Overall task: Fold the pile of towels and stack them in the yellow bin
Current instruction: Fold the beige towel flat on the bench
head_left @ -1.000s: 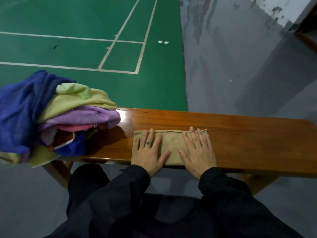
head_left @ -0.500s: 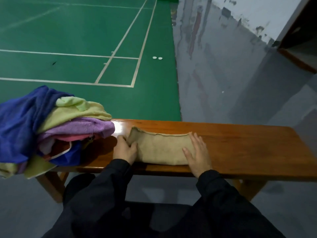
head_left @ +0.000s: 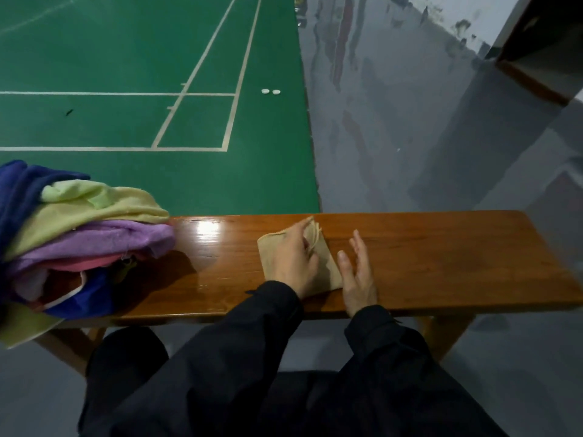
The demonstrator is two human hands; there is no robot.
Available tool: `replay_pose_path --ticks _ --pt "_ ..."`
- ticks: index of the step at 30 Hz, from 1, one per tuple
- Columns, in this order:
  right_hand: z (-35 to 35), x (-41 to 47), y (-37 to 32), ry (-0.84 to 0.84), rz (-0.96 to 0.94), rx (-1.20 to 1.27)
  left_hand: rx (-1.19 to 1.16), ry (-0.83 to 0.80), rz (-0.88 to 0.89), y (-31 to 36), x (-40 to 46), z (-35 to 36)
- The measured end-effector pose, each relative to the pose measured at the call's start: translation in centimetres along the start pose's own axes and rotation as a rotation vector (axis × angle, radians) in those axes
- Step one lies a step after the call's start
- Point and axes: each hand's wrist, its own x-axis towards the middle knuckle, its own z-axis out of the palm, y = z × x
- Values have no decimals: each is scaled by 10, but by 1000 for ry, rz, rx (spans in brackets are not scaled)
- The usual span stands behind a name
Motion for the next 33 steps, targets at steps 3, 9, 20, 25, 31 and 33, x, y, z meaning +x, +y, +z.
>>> replay_pose_path --ticks 3,9,20,25,31,33 --pt "-3 -1 -1 8 38 48 233 -183 82 7 -15 31" --pt "1 6 6 -76 -32 -318 312 118 -83 -31 -46 20" --pt "-2 -5 -26 -128 208 -97 -900 -200 -651 3 -23 -12" --pt "-63 -7 -52 -9 378 482 -1091 -464 -521 47 -13 -4" --pt "-144 17 -51 277 313 176 -855 -492 -455 74 12 39" --pt "-160 21 -40 312 354 -141 -545 -418 -431 71 13 49"
